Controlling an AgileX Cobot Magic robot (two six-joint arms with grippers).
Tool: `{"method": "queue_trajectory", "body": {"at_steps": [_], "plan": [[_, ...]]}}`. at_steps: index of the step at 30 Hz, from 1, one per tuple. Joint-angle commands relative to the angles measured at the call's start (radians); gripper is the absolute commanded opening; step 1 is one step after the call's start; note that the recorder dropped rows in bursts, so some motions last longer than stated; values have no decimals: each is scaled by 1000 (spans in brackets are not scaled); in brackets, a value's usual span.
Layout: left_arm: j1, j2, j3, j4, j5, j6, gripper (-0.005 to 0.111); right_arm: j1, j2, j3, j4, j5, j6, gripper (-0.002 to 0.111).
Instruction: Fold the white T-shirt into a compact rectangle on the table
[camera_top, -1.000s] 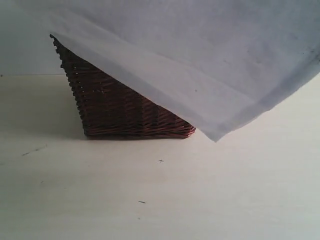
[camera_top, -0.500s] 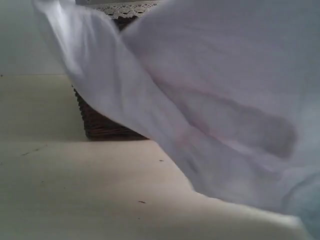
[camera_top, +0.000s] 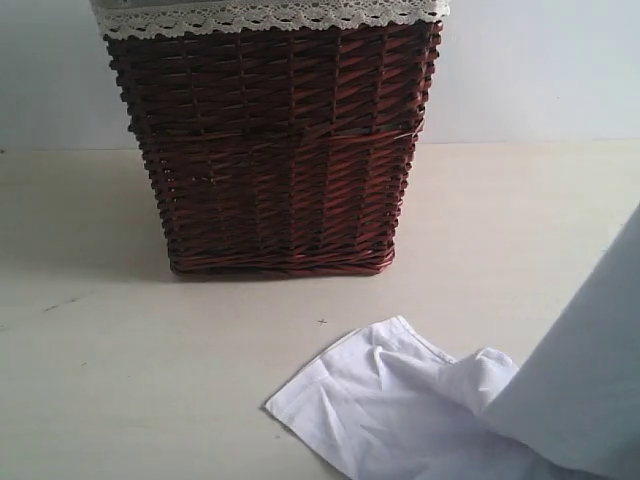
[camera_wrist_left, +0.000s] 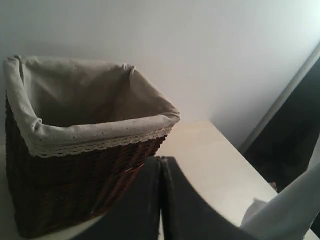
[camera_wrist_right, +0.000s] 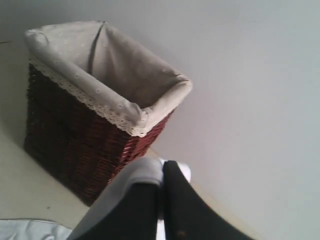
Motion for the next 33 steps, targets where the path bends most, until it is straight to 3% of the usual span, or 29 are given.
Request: {"method": "queue_trajectory", "body": {"at_steps": [1,7,13,17,21,26,33], "plan": [[0,-4,52,-34,-11,28,0,-7,66,-6,192,-100,-101,0],[0,-4,186,-81,-11,81,1,-7,221,-6,191,-298,13,0],[-26,-4,423,-98,-11,151,19,-7,326,-71,95,-480,117,0],[-92,0,583,-105,-11,218,29,-7,351,-175,4,-468,194,0],[-146,2,733,-136,-11,308,30,-7,351,-215,-28,-413,193,0],[-218,6,919,-349,-47,484,30,-7,373,-215,-60,-364,195,0],[-363,58,1067,-409,-246,597,41,-7,433,-215,-56,-382,254,0]]}}
